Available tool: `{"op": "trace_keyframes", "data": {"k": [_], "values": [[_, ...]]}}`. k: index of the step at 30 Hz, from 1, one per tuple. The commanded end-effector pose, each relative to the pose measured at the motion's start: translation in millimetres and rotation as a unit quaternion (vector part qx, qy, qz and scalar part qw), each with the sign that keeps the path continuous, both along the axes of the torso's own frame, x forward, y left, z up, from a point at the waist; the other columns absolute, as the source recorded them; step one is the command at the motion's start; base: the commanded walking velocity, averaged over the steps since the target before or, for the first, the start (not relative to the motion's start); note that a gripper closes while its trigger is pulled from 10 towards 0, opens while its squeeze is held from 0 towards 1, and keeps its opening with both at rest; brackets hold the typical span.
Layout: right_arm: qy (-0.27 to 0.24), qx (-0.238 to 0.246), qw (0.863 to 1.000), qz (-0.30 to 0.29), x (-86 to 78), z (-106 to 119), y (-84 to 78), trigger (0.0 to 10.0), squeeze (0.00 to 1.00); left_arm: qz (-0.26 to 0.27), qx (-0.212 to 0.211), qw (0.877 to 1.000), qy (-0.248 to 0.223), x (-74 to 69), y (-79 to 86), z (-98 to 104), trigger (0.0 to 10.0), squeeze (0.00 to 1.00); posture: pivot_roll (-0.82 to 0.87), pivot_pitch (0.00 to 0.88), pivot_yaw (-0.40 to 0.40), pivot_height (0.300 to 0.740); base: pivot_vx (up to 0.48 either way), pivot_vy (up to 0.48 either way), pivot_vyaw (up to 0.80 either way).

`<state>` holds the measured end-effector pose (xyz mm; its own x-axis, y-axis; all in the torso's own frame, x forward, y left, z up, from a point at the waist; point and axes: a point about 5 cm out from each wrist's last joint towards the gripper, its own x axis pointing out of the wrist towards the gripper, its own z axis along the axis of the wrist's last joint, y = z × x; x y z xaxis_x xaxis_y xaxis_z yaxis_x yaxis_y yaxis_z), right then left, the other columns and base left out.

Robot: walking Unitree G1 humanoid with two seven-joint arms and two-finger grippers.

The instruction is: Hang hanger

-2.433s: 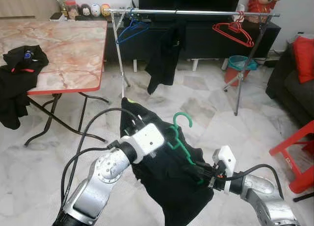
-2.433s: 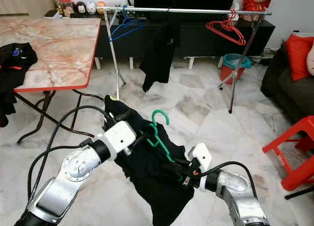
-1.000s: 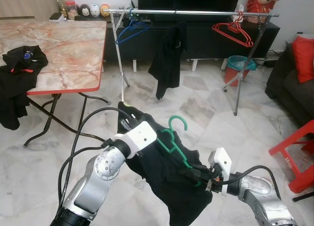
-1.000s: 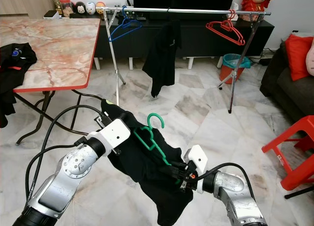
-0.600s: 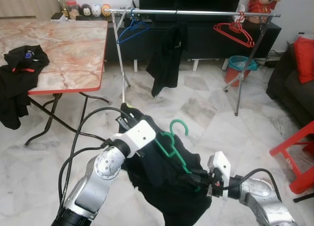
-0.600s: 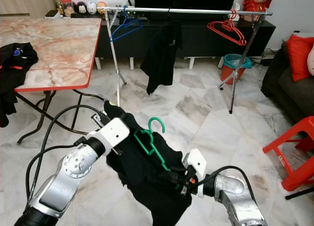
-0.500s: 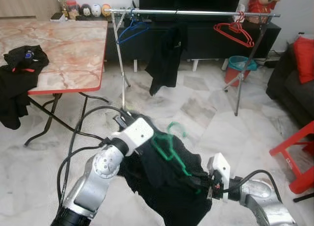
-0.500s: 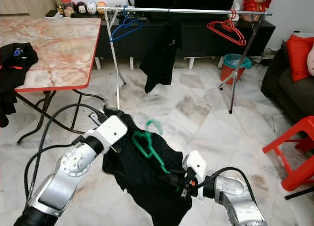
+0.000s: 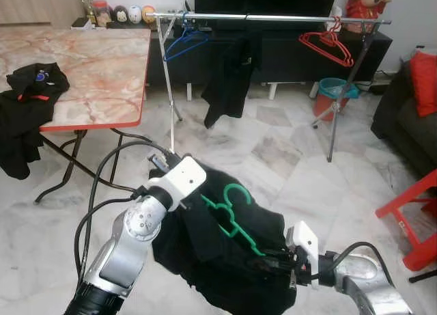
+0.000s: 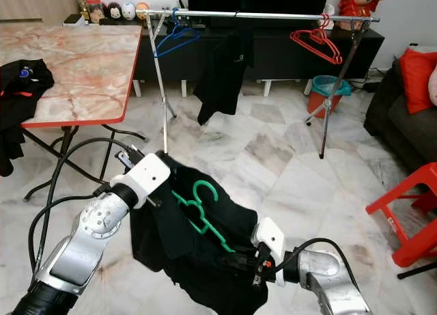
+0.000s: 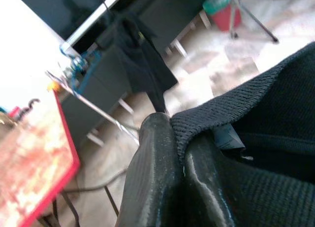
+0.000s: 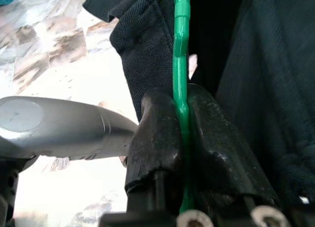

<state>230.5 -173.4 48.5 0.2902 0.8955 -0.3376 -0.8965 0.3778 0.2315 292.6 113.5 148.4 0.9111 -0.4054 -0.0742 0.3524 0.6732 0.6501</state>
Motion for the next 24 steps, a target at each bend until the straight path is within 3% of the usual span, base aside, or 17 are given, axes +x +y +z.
{"op": "trace_keyframes", "data": {"k": [1,7,10,14,15,20,21,22,23,24], "values": [[-0.018,0.021,0.999,0.024,0.7,14,3.9,0.0,0.0,0.022,0.024,0.999,0.026,0.3,5.9,-11,0.0,0.0,0.13,0.0,-0.05,0.74,0.0,0.0,0.0],[-0.026,0.019,0.999,0.023,3.5,18,1.4,0.0,0.0,0.081,0.068,0.992,0.066,1.1,30.8,-27,0.0,0.0,0.13,0.0,-0.052,0.74,0.0,0.0,0.0],[-0.026,0.018,0.999,0.023,3.9,19,1.0,0.0,0.0,0.112,0.086,0.984,0.11,-2.3,47.2,-40,0.0,0.0,0.13,0.0,-0.053,0.74,0.0,0.0,0.0],[-0.026,0.017,0.999,0.023,4.5,20,0.2,0.0,0.0,0.119,0.094,0.978,0.14,-6.4,54.7,-48,0.2,0.0,0.14,0.0,-0.053,0.74,0.0,0.0,0.0],[-0.025,0.016,0.999,0.022,5.2,21,-0.7,0.0,0.0,0.104,0.086,0.98,0.149,-8.3,51.4,-49,10.0,0.0,0.14,0.0,-0.054,0.74,0.0,0.0,0.0],[-0.025,0.015,0.999,0.02,6.1,21,-1.5,0.0,0.0,0.03,0.001,0.988,0.153,-11.0,38.2,-38,10.0,0.0,0.14,0.0,-0.054,0.74,0.0,0.0,0.0],[-0.024,0.015,0.999,0.02,6.4,20,-1.9,0.0,0.0,0.007,-0.022,0.987,0.157,-11.6,36.8,-33,10.0,0.47,0.14,0.0,-0.054,0.74,0.0,0.0,0.0],[-0.024,0.015,0.999,0.02,6.4,20,-1.9,0.0,0.0,0.007,-0.022,0.987,0.157,-11.6,36.8,-33,10.0,0.47,0.14,0.0,-0.054,0.74,0.0,0.0,0.0],[-0.024,0.014,0.999,0.021,6.4,20,-2.1,0.0,0.0,-0.004,-0.023,0.987,0.162,-12.4,37.7,-32,10.0,0.87,0.14,0.0,-0.054,0.74,0.0,0.0,0.0],[-0.022,0.012,0.999,0.023,6.5,18,-1.4,0.0,0.0,-0.023,-0.003,0.983,0.18,-15.0,42.3,-32,10.0,1.0,0.14,0.0,-0.053,0.74,0.0,0.0,0.0]]}}
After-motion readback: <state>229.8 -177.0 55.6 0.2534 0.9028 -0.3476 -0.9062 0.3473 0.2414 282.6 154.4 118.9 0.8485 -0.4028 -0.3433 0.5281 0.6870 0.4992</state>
